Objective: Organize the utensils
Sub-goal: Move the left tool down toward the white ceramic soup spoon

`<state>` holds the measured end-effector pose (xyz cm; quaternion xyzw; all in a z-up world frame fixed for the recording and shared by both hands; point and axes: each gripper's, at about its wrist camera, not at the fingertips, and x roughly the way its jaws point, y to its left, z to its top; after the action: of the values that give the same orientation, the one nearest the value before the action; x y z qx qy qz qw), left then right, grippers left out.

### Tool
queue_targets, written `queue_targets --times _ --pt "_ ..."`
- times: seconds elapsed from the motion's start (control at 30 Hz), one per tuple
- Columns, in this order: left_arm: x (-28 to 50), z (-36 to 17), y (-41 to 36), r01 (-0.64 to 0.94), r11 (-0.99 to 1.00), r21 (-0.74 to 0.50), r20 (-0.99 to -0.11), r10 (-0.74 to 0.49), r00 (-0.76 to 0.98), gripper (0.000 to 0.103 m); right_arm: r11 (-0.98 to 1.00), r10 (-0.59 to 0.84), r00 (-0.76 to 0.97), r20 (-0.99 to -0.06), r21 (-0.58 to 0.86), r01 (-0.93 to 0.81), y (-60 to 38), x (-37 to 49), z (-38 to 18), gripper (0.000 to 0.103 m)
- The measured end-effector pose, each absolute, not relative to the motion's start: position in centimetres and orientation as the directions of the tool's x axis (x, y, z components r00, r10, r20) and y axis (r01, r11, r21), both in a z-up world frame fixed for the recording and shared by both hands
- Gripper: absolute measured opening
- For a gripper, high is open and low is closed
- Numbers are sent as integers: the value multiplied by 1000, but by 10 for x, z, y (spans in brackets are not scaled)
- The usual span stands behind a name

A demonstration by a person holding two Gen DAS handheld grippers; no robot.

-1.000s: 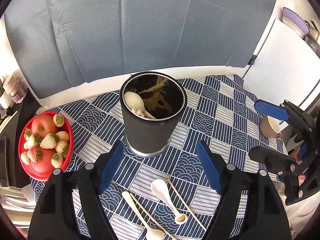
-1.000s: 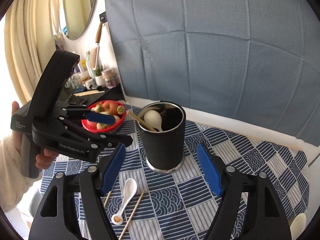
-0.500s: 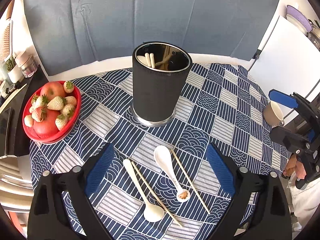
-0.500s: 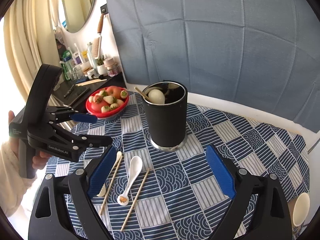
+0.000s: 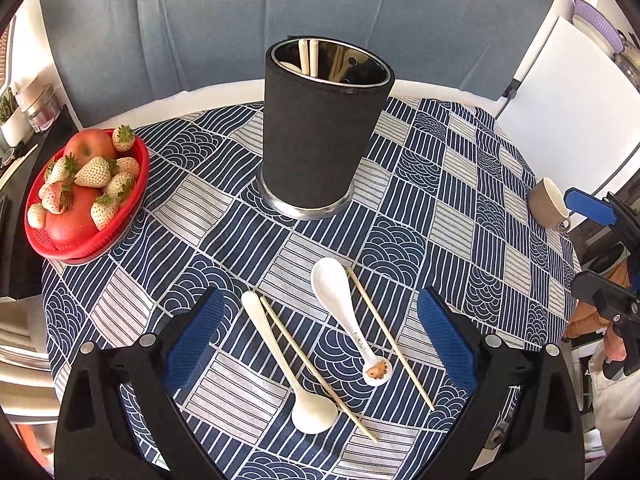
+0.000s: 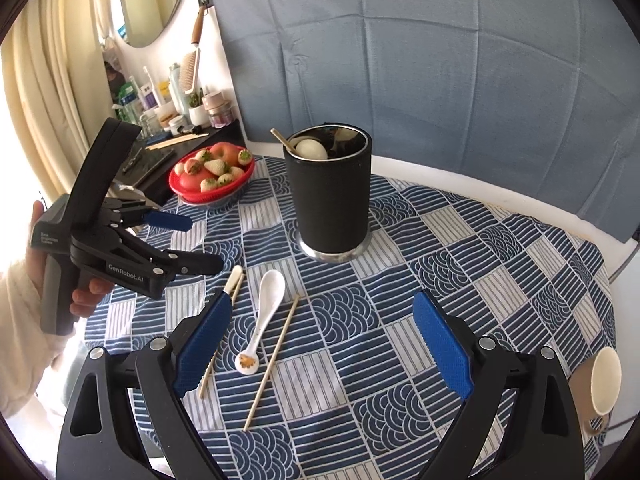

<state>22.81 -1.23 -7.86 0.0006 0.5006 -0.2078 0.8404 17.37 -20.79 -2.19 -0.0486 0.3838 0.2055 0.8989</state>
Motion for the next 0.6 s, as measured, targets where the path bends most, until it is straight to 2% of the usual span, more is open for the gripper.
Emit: queue_targets --times 0.6 --pt "268 -137 -10 556 797 -236 -878 -420 229 95 974 190 603 -775 72 -214 -173 165 -61 87"
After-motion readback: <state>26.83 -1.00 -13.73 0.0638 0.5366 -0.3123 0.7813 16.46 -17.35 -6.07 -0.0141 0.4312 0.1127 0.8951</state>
